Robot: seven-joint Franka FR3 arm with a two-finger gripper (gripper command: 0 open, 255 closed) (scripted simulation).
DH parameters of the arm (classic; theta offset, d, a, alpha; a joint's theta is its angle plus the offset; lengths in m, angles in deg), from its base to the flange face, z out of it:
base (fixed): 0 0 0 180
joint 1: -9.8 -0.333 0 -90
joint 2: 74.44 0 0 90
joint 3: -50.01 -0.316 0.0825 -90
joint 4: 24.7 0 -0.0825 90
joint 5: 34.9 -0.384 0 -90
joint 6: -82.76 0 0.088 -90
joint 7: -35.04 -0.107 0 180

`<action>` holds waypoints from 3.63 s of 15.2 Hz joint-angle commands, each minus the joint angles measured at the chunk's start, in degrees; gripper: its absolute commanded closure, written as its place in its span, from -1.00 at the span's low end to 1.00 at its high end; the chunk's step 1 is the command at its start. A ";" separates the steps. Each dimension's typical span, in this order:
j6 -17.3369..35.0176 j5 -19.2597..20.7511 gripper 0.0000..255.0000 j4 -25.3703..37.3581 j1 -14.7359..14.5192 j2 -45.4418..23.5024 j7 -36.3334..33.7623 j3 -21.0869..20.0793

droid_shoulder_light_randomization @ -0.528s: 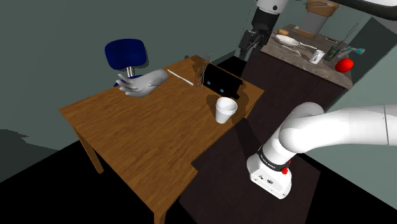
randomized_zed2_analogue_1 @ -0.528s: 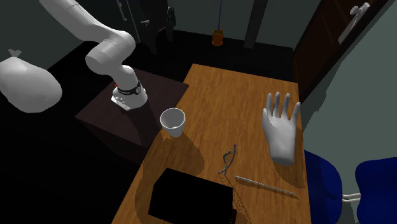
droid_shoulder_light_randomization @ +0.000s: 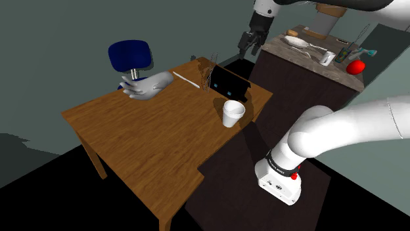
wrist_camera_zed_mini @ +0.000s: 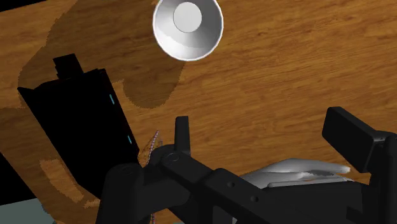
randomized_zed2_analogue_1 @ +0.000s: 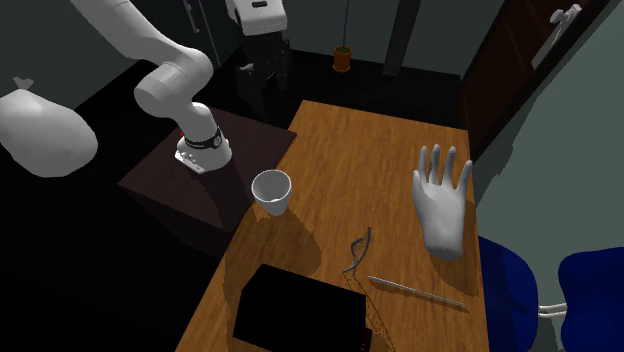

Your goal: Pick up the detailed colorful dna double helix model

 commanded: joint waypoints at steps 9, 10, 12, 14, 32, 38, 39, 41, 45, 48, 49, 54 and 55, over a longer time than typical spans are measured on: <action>11.32 -1.31 -1.00 10.14 -0.40 -19.90 10.61 7.43; 12.09 -1.84 -1.00 11.59 -0.43 -22.04 11.76 8.06; 13.43 -3.13 -1.00 14.73 -0.42 -26.39 14.13 9.22; 14.45 -4.70 -1.00 18.20 -0.25 -30.85 16.55 10.20; 19.63 -14.95 -1.00 36.96 3.74 -55.53 28.08 11.42; 19.69 -14.93 1.00 36.83 3.71 -55.46 28.05 11.42; 19.69 -14.93 1.00 36.82 3.71 -55.45 28.06 11.42; 19.69 -14.93 1.00 36.83 3.71 -55.45 28.06 11.42; 18.25 -14.75 1.00 38.00 3.74 -55.16 27.89 11.50; 16.13 -14.49 1.00 39.72 3.76 -54.73 27.64 11.60; 15.41 -14.42 1.00 40.33 3.78 -54.60 27.56 11.64; 11.76 -14.12 1.00 43.60 3.89 -54.18 27.19 11.77; 11.01 -14.08 1.00 44.30 3.92 -54.14 27.13 11.79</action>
